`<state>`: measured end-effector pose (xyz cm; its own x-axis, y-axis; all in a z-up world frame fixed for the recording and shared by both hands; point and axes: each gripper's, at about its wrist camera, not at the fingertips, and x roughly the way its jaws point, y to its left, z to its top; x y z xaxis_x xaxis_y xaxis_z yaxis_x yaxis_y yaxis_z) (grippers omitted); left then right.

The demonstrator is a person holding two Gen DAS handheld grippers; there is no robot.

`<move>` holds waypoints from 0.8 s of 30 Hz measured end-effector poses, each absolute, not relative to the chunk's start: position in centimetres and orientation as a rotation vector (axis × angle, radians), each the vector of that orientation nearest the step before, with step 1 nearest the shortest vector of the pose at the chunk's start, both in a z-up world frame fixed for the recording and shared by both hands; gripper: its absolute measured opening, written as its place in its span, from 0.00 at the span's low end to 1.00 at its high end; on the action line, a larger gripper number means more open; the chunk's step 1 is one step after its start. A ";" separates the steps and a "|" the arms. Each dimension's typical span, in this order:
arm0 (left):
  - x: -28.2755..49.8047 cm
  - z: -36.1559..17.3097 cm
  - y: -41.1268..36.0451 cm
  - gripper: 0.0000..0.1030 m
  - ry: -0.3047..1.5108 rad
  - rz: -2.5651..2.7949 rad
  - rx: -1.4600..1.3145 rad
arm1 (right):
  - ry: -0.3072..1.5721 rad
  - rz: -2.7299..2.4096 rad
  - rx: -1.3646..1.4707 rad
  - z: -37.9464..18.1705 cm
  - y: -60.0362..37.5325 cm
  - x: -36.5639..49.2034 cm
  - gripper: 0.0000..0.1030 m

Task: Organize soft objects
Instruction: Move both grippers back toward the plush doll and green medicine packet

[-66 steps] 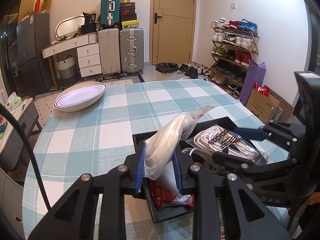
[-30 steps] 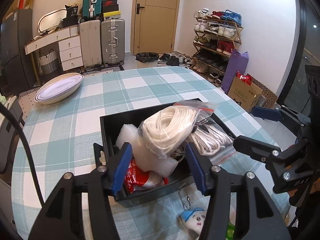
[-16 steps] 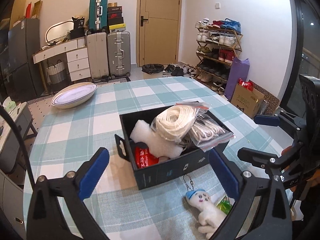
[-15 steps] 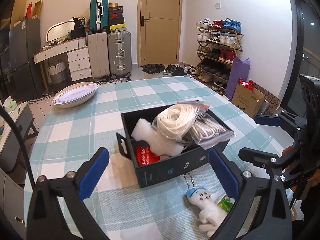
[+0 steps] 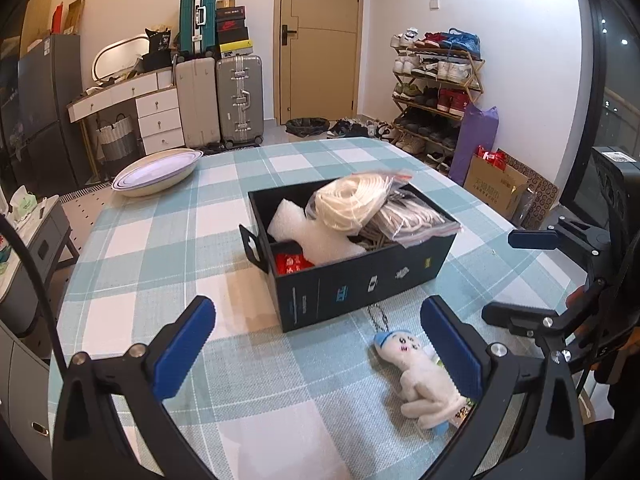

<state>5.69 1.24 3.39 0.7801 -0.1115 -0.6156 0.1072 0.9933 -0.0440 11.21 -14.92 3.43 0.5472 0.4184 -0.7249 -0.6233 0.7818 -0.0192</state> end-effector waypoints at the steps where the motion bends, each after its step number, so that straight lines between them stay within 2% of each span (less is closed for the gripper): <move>1: 5.6 3.3 1.2 1.00 0.665 -0.119 -0.008 | 0.792 0.645 -0.303 3.2 -14.7 11.2 0.99; 9: 5.7 2.8 0.9 1.00 0.682 -0.128 0.003 | 0.831 0.719 -0.427 1.3 -12.6 9.6 0.99; 24: 5.9 2.4 1.0 1.00 0.704 -0.141 0.002 | 0.893 0.811 -0.489 -0.8 -11.1 8.2 0.99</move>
